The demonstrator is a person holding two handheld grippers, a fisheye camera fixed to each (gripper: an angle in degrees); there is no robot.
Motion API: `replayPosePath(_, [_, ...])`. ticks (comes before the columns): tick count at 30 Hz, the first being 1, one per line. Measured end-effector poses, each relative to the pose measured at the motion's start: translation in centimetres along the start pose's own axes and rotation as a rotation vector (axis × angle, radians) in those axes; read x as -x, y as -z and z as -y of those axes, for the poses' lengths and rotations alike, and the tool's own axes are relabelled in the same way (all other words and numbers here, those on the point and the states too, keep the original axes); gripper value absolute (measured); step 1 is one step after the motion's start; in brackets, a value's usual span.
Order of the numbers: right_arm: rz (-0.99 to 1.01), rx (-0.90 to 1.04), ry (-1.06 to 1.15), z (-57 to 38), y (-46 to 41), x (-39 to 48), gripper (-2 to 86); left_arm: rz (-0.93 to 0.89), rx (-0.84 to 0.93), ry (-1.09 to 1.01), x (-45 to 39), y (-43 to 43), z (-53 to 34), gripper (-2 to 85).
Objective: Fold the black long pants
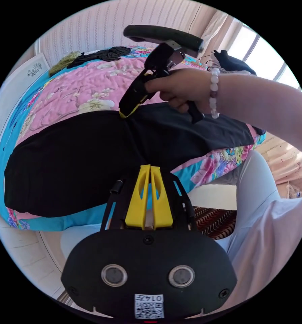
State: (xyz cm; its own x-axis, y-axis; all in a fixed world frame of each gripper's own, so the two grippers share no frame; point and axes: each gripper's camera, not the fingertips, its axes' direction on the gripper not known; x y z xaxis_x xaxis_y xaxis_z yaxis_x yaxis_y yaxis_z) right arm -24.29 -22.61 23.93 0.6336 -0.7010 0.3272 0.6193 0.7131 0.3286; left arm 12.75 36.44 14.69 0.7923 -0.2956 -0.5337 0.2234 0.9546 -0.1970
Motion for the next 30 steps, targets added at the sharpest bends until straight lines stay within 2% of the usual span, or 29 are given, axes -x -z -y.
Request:
replayPosePath(3, [0.121, -0.15, -0.023, -5.6, 4.0, -3.4, -0.3, -0.013, -0.006, -0.028, -0.8, 0.9, -0.3, -1.0])
replayPosePath(5, [0.139, -0.31, -0.083, -13.1, 7.6, -6.5, -0.1, -0.012, -0.037, -0.048, -1.3, 1.9, -0.8, -1.0])
replayPosePath(9, [0.076, -0.401, -0.315, -26.0, 11.3, -12.3, 1.1, -0.076, -0.066, -0.055, -2.1, 2.4, -0.7, -1.0])
replayPosePath(11, [0.042, -0.452, -0.505, -35.0, 13.3, -16.1, 4.0, -0.101, -0.079, -0.091, -3.5, 2.0, 0.5, -1.0])
replayPosePath(17, [-0.067, -0.449, -0.827, -51.6, 15.4, -22.8, 8.6, -0.149, -0.107, -0.253, -10.0, 0.2, 7.0, -0.6])
replayPosePath(22, [-0.096, -0.45, -0.939, -58.1, 15.7, -26.9, 12.9, -0.21, -0.109, -0.393, -16.6, -1.8, 13.2, 2.6])
replayPosePath(25, [-0.02, -0.487, -0.926, -60.3, 15.3, -29.4, 13.4, -0.223, -0.058, -0.486, -21.1, -4.0, 16.8, 4.2])
replayPosePath(30, [0.111, -0.426, -0.855, -61.3, 14.2, -32.1, 11.0, -0.187, -0.001, -0.63, -28.0, -8.2, 22.2, 5.3])
